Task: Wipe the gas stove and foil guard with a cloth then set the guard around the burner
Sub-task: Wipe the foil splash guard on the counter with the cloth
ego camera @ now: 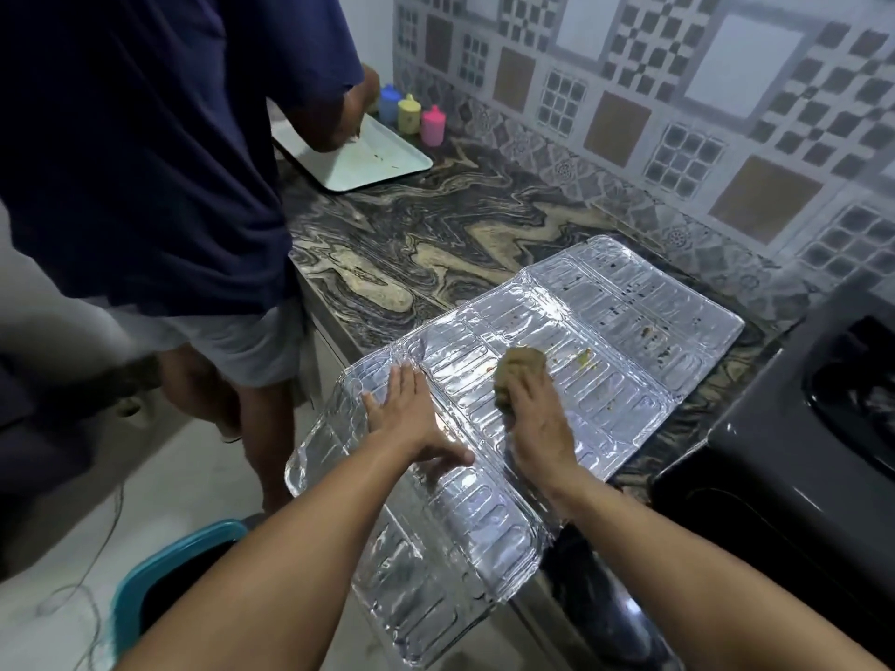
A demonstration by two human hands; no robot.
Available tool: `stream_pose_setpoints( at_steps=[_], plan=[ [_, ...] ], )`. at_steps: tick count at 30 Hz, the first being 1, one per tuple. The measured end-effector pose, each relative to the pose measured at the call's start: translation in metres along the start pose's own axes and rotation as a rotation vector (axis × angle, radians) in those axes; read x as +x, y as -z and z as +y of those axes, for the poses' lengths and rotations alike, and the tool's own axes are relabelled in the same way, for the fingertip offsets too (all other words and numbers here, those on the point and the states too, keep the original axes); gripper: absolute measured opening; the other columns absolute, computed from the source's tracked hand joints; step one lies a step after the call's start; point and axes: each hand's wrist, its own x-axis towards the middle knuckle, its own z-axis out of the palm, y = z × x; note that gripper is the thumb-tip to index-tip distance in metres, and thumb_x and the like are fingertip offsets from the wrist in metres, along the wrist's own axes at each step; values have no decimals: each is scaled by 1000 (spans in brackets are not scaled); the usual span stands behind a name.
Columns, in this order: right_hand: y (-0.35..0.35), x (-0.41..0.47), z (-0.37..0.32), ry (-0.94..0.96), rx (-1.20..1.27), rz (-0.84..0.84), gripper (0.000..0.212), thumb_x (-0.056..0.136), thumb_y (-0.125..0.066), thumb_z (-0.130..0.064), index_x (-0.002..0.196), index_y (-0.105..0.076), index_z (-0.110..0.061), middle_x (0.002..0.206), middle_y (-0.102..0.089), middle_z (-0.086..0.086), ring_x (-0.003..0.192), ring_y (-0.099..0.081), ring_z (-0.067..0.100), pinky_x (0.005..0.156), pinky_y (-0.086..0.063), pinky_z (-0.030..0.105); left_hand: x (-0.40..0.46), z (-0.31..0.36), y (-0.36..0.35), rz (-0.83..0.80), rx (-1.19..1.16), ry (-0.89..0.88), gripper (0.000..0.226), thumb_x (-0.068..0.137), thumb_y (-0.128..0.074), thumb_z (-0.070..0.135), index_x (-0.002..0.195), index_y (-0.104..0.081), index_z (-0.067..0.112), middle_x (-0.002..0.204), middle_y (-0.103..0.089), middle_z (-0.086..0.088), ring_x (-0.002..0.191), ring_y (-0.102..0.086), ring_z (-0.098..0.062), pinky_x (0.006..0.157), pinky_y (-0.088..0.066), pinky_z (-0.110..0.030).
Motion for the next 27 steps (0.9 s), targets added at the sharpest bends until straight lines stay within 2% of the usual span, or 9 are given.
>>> stream_pose_setpoints(
  at_steps=[4, 7, 11, 13, 15, 17, 20, 24, 27],
  plan=[
    [-11, 18, -1, 185, -31, -190, 45, 95, -51, -28, 139, -44, -26, 155, -31, -1, 147, -14, 29, 105, -41, 49, 0, 0, 1, 14, -18, -5, 154, 49, -70, 81, 150, 19, 6, 157, 27, -11, 146, 21, -27, 115, 3, -60],
    [0, 40, 16, 83, -18, -173, 44, 97, -48, -21, 141, -45, -26, 153, -33, 0, 143, -22, 32, 113, -30, 51, 1, -1, -1, 26, -33, 14, 156, 47, -70, 81, 149, 20, 4, 156, 27, -15, 145, 22, -28, 117, 4, -57],
    [17, 66, 33, -108, 49, -56, 40, 91, -48, -1, 127, -58, -16, 138, -46, 8, 126, -39, 28, 104, -42, 45, 3, -2, -2, 12, -7, 39, 159, 45, -68, 83, 148, 21, 2, 154, 29, -19, 144, 25, -32, 115, 11, -54],
    [20, 72, 20, -4, 117, 47, 36, 85, -46, -1, 115, -61, -15, 129, -50, 6, 120, -44, 26, 94, -48, 46, 4, -2, -1, 5, 1, 33, 159, 45, -68, 84, 148, 21, 2, 154, 28, -19, 144, 24, -33, 114, 10, -57],
    [14, 69, -2, 153, 101, 49, 34, 87, -48, -8, 118, -61, -14, 132, -52, 10, 125, -44, 31, 102, -43, 51, 5, -1, 1, 3, 10, 27, 160, 44, -68, 84, 148, 20, 2, 155, 27, -18, 144, 23, -32, 116, 8, -59],
    [0, 60, -27, 291, -16, -101, 42, 91, -55, -24, 131, -54, -15, 146, -44, 11, 140, -29, 34, 114, -26, 54, 5, 0, 1, 12, 19, 29, 159, 44, -70, 83, 149, 19, 2, 157, 25, -17, 145, 22, -31, 117, 5, -59],
    [-19, 61, -38, 390, -181, -291, 54, 95, -41, -42, 146, -35, -25, 157, -28, 5, 148, -8, 28, 119, -11, 51, 6, -1, 0, 23, 22, 35, 159, 43, -70, 83, 149, 19, 4, 157, 24, -15, 146, 21, -29, 117, 5, -58],
    [-14, 84, -12, 249, -113, -259, 45, 99, -41, -25, 144, -39, -29, 156, -28, 4, 145, -18, 30, 116, -18, 55, 7, -1, 1, 5, 37, 42, 160, 42, -67, 85, 150, 18, 3, 156, 26, -15, 145, 22, -30, 115, 6, -60],
    [-4, 100, 24, -7, -79, -144, 45, 97, -41, -13, 139, -49, -24, 154, -30, 9, 139, -26, 36, 113, -29, 54, 6, -1, 3, -10, 39, 43, 160, 43, -67, 85, 149, 19, 2, 156, 26, -16, 145, 22, -31, 115, 7, -61]
  ],
)
